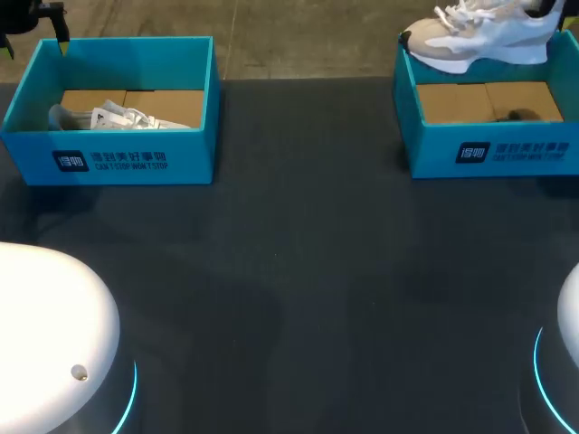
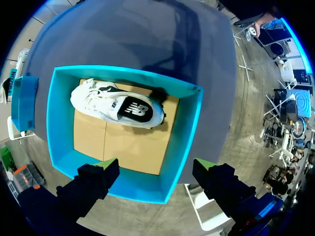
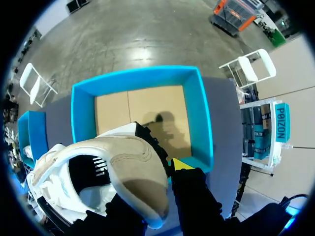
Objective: Take the shoe out of the shoebox, open the shoe tongue, remove and reinsert the insole, then place the shoe into the shoebox
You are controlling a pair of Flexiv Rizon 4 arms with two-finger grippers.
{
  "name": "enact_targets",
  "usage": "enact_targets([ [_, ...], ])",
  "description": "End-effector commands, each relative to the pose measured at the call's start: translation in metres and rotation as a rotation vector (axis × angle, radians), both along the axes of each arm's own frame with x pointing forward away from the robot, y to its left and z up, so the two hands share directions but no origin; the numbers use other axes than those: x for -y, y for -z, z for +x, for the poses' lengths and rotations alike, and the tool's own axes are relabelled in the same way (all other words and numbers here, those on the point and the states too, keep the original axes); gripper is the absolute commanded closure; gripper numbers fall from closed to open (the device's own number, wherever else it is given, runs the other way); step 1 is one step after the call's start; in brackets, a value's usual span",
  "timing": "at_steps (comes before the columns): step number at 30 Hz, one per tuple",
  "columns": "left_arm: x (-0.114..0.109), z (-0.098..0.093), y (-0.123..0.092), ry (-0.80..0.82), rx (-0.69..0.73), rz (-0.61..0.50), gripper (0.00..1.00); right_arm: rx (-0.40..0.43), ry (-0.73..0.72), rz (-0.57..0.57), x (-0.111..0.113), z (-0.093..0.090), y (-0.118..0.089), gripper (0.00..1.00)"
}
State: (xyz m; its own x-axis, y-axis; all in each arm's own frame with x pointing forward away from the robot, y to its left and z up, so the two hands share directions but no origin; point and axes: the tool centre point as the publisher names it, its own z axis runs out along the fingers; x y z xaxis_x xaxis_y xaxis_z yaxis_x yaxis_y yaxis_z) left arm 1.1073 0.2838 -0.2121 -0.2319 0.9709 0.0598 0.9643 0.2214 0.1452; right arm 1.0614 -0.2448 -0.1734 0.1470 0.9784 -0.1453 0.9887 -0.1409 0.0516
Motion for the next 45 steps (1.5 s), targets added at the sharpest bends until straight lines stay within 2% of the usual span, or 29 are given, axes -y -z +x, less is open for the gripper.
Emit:
enact_targets([
  [1, 0.000, 0.000, 0.000, 0.001, -0.001, 0.001, 0.00, 0.045, 0.001, -0.018, -0.022, -0.032, 0.002, 1.00],
  [22, 0.000, 0.000, 0.000, 0.001, -0.001, 0.001, 0.00, 0.020, 0.013, -0.017, -0.115, -0.142, 0.010, 1.00],
  [31, 0.000, 0.000, 0.000, 0.001, -0.001, 0.001, 0.00, 0.018, -0.028, -0.044, -0.153, -0.180, 0.012, 1.00],
  [40, 0.000, 0.000, 0.000, 0.001, -0.001, 0.001, 0.00, -0.002, -0.101, -0.100, -0.207, -0.216, 0.013, 1.00],
  [42, 0.000, 0.000, 0.000, 0.001, -0.001, 0.001, 0.00, -0.003, -0.109, -0.069, -0.218, -0.224, 0.012, 1.00],
  [45, 0.000, 0.000, 0.000, 0.001, -0.001, 0.001, 0.00, -0.007, -0.117, -0.084, -0.232, -0.235, 0.012, 1.00],
])
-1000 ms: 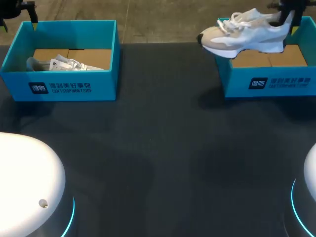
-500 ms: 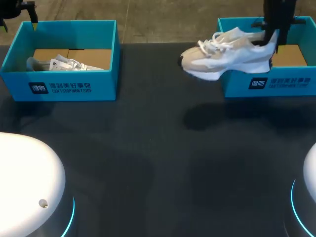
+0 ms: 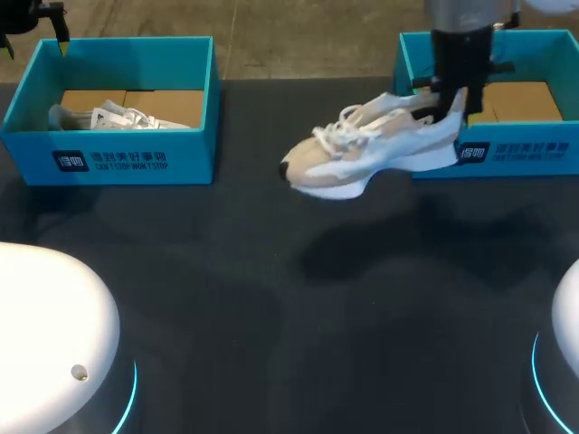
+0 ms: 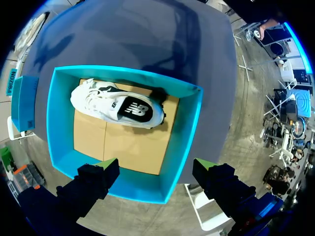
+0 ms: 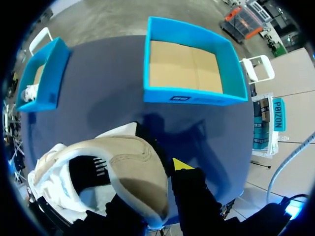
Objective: Take the shoe out of the shoebox, open the shoe tongue, remove and reinsert the insole, then place the shoe into the shoebox
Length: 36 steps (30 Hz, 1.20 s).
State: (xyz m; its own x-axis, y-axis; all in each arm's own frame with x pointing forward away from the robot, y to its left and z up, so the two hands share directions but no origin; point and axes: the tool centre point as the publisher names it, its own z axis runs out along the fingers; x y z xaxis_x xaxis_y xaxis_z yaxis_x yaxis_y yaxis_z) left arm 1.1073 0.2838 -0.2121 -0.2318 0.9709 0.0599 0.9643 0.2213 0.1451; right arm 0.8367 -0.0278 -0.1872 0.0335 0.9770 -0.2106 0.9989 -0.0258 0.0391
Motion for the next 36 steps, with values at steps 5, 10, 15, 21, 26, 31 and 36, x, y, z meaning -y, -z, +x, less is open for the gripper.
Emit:
enact_targets([
  [5, 0.000, 0.000, 0.000, 0.001, -0.001, 0.001, 0.00, -0.004, -0.047, -0.027, -0.042, -0.028, 0.003, 1.00],
  [10, 0.000, 0.000, 0.000, 0.001, -0.001, 0.001, 0.00, -0.008, -0.047, -0.032, -0.061, -0.046, 0.011, 1.00],
  [15, 0.000, 0.000, 0.000, 0.001, -0.001, 0.001, 0.00, -0.002, -0.029, -0.020, -0.072, -0.063, 0.014, 1.00],
  [21, 0.000, 0.000, 0.000, 0.001, -0.001, 0.001, 0.00, -0.006, -0.066, -0.021, -0.079, -0.076, 0.015, 1.00],
  [26, 0.000, 0.000, 0.000, 0.001, -0.001, 0.001, 0.00, -0.006, -0.066, -0.021, -0.079, -0.076, 0.015, 1.00],
  [31, 0.000, 0.000, 0.000, 0.001, -0.001, 0.001, 0.00, -0.006, -0.066, -0.021, -0.079, -0.076, 0.015, 1.00],
  [36, 0.000, 0.000, 0.000, 0.001, -0.001, 0.001, 0.00, -0.006, -0.066, -0.021, -0.079, -0.076, 0.015, 1.00],
])
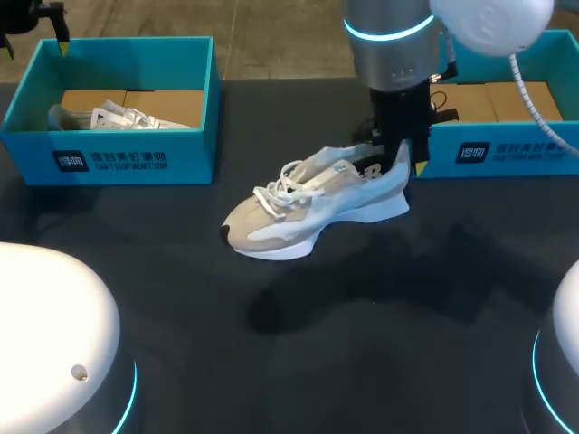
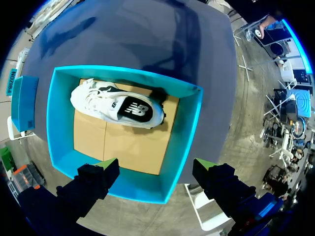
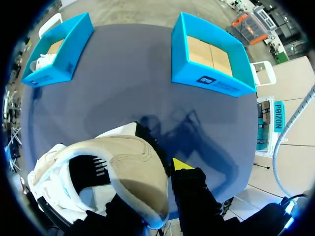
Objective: Take the shoe out of the shoebox, open the shoe tongue, remove and reinsert the insole, then place the shoe into the shoebox
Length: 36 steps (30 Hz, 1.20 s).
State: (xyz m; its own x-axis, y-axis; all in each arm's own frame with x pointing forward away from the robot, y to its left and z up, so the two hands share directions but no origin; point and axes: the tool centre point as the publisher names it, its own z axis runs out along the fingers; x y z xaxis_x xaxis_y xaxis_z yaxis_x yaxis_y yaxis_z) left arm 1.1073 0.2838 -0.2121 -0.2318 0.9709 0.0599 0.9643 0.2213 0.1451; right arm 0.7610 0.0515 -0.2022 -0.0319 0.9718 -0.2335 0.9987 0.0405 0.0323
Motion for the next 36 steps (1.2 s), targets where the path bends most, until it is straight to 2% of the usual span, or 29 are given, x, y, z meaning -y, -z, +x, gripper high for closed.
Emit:
enact_targets([
  [1, 0.000, 0.000, 0.000, 0.001, -0.001, 0.001, 0.00, 0.000, 0.000, 0.003, 0.000, 0.000, 0.000, 1.00],
  [8, 0.000, 0.000, 0.000, 0.001, -0.001, 0.001, 0.00, 0.014, 0.000, 0.046, -0.007, 0.005, 0.022, 1.00],
  [17, 0.000, 0.000, 0.000, 0.001, -0.001, 0.001, 0.00, -0.002, 0.044, 0.072, -0.015, -0.015, 0.057, 1.00],
  [24, 0.000, 0.000, 0.000, 0.001, -0.001, 0.001, 0.00, 0.014, 0.126, 0.043, -0.007, -0.027, 0.086, 1.00],
  [28, 0.000, 0.000, 0.000, 0.001, -0.001, 0.001, 0.00, 0.025, 0.141, 0.044, -0.005, -0.029, 0.103, 1.00],
  [36, 0.000, 0.000, 0.000, 0.001, -0.001, 0.001, 0.00, 0.016, 0.115, 0.048, -0.018, -0.029, 0.140, 1.00],
])
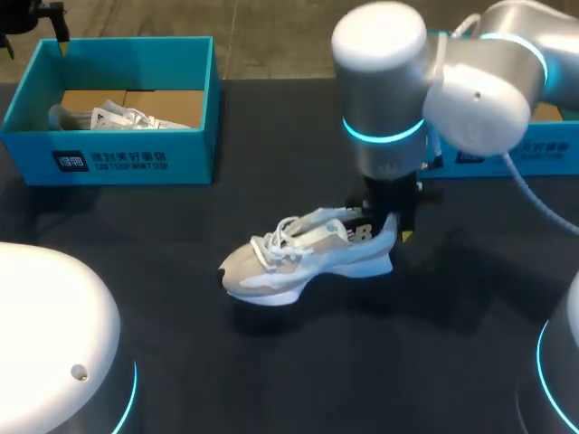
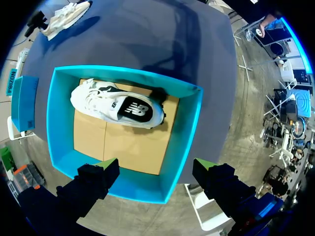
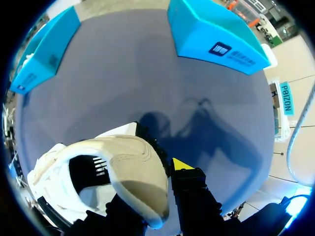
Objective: Take the shoe out of the shoebox, open the shoe tongue, remove and reinsert the insole, then place the shoe into the shoebox
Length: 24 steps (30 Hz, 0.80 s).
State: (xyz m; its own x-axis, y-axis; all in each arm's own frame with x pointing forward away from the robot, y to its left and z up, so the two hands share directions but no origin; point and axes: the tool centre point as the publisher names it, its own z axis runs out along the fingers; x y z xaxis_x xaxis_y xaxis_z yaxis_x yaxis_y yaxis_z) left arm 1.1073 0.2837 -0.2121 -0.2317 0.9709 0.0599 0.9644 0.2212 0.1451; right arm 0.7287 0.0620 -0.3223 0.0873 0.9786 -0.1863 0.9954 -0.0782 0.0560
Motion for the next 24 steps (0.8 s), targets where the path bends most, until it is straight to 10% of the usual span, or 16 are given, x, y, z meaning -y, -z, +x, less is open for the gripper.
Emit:
enact_targets([
  [1, 0.000, 0.000, 0.000, 0.001, -0.001, 0.001, 0.00, -0.011, 0.000, 0.001, -0.009, 0.003, 0.023, 1.00],
  [24, 0.000, 0.000, 0.000, 0.001, -0.001, 0.001, 0.00, 0.034, 0.002, -0.012, -0.041, 0.001, 0.065, 1.00],
])
